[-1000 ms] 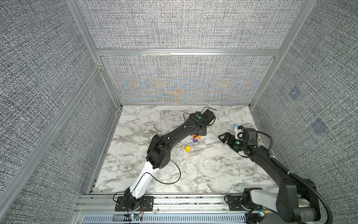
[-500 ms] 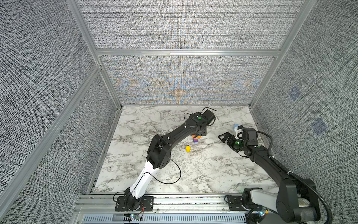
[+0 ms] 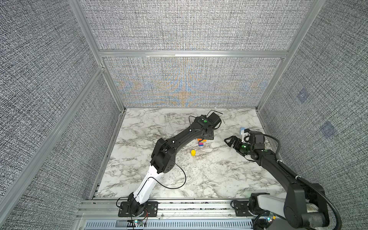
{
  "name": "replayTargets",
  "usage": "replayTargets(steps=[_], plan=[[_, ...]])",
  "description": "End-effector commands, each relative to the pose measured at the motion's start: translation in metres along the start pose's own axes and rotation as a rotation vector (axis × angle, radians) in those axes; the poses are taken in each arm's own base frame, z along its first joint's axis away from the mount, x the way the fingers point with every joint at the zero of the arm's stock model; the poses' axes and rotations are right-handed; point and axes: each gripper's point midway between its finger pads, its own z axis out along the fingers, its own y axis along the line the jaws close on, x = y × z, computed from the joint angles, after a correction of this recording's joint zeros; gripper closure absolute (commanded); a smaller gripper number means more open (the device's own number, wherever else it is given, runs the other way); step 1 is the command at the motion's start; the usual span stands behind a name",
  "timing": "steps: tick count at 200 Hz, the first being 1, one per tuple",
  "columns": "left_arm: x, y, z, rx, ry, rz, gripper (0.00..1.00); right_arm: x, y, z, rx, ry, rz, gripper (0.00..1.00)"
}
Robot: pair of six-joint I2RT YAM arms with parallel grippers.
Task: Build the wood block tower
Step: 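Open the left gripper and withdraw while the right gripper moves toward the light blue block, then position the right gripper over the light blue block while the left arm draws back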
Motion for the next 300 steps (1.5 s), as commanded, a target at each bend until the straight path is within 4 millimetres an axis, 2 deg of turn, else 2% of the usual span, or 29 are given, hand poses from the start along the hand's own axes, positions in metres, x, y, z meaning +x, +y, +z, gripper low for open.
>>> replayTargets(steps=[1,50,92,107,111,114,119,143,147,163,191,221,252,273,300], plan=[[-0.009,0.006,-0.014,-0.014,-0.040,-0.012,0.01,0.001,0.002,0.000,-0.007,0.001,-0.017,0.01],[-0.020,0.030,-0.050,-0.079,-0.101,-0.025,0.01,-0.010,-0.006,-0.009,0.069,-0.016,-0.030,0.01],[-0.028,0.059,-0.084,-0.131,-0.192,0.009,0.01,-0.028,-0.031,-0.012,0.181,-0.038,-0.012,0.09],[-0.030,0.071,-0.090,-0.116,-0.221,-0.011,0.01,-0.040,-0.040,-0.013,0.233,-0.033,-0.018,0.12],[-0.029,0.072,-0.085,-0.110,-0.217,-0.013,0.01,-0.043,-0.043,-0.013,0.246,-0.029,-0.017,0.12],[-0.032,0.076,-0.093,-0.091,-0.233,-0.025,0.01,-0.046,-0.044,-0.014,0.253,-0.027,-0.017,0.12],[-0.033,0.079,-0.094,-0.071,-0.241,-0.037,0.01,-0.051,-0.047,-0.013,0.264,-0.020,-0.014,0.13],[-0.039,0.096,-0.089,0.013,-0.280,-0.077,0.01,-0.062,-0.061,-0.008,0.304,0.046,0.026,0.18],[-0.040,0.100,-0.088,0.021,-0.287,-0.085,0.01,-0.074,-0.057,-0.009,0.298,0.025,0.019,0.19],[-0.043,0.114,-0.082,0.052,-0.301,-0.113,0.01,-0.087,-0.065,-0.001,0.339,0.037,0.021,0.18],[-0.044,0.135,-0.067,0.038,-0.298,-0.131,0.01,-0.111,-0.081,0.008,0.436,0.070,0.009,0.18],[-0.043,0.149,-0.048,0.034,-0.310,-0.145,0.01,-0.133,-0.095,0.022,0.515,0.110,-0.040,0.19],[-0.039,0.161,-0.027,0.079,-0.307,-0.184,0.01,-0.141,-0.115,0.039,0.591,0.210,-0.072,0.21],[-0.035,0.170,-0.015,0.098,-0.307,-0.213,0.01,-0.145,-0.119,0.050,0.598,0.253,-0.083,0.25],[-0.031,0.180,-0.002,0.115,-0.288,-0.233,0.01,-0.150,-0.126,0.060,0.630,0.288,-0.108,0.25]])
